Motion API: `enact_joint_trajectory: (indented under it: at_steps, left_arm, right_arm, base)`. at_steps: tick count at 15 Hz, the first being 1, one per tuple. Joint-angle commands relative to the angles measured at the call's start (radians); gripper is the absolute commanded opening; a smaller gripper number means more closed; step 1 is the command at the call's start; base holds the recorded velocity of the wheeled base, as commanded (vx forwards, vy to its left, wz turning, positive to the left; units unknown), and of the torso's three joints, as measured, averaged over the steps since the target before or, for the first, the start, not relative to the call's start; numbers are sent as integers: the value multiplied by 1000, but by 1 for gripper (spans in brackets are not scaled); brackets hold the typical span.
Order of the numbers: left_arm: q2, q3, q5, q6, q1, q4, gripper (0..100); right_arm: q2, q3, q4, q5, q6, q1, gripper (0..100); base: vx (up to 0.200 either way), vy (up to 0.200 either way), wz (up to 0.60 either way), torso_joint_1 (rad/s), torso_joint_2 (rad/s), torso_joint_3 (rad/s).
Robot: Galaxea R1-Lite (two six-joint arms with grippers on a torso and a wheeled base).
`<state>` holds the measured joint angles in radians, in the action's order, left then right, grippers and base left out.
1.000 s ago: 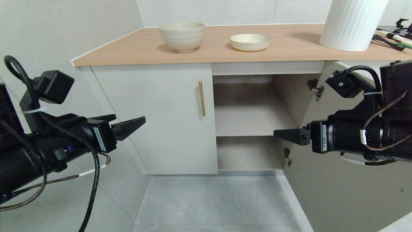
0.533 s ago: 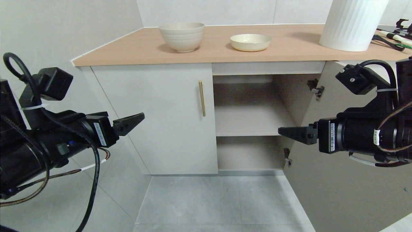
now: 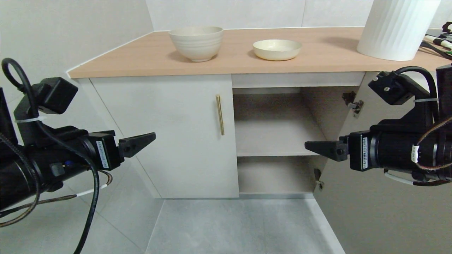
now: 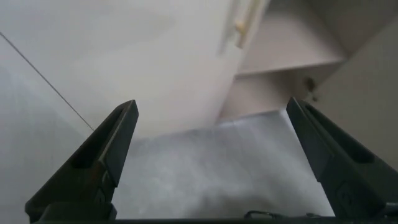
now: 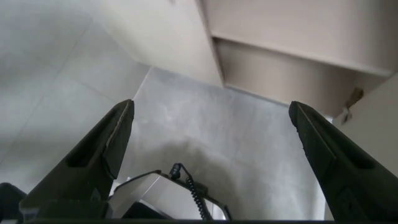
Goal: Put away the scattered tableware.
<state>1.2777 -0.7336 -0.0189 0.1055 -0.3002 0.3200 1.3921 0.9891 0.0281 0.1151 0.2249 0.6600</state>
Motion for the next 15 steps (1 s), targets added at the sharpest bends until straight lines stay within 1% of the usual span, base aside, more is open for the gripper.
enact_joint_trajectory:
  at_steps: [1, 4, 5, 6, 8, 9, 10, 13, 15]
  left_arm:
    - [-3, -1, -1, 2, 0, 4, 100]
    - [-3, -3, -3, -6, 0, 5, 100]
    - [-1, -1, -4, -21, 0, 5, 100]
    - [-1, -1, -4, -26, 0, 5, 100]
    - [0, -3, -3, -20, 3, 4, 100]
    - [0, -7, -1, -10, 4, 2, 100]
    - [-1, -4, -3, -17, 4, 4, 100]
    - [-4, 13, -1, -55, 3, 5, 100]
    - [-8, 13, -1, -55, 4, 5, 100]
  right_arm:
    - [-1, 2, -5, 0, 1, 1, 100]
    - [-1, 3, -5, 0, 1, 1, 100]
    - [1, 3, -5, 0, 1, 1, 100]
    - [2, 3, -5, 0, 1, 1, 100]
    - [2, 3, -5, -2, 1, 1, 100]
    - [2, 3, -5, -2, 1, 1, 100]
    - [2, 3, -5, 0, 1, 1, 100]
    - [2, 3, -4, 0, 1, 1, 100]
    - [2, 3, -4, 0, 1, 1, 100]
  base:
    - [0, 0, 0, 0, 0, 0]
    - [0, 0, 0, 0, 0, 0]
    - [0, 0, 0, 0, 0, 0]
    - [0, 0, 0, 0, 0, 0]
    - [0, 0, 0, 0, 0, 0]
    - [0, 200, 0, 2, -2, 2]
    - [0, 0, 0, 0, 0, 0]
    - [0, 0, 0, 0, 0, 0]
    - [0, 0, 0, 0, 0, 0]
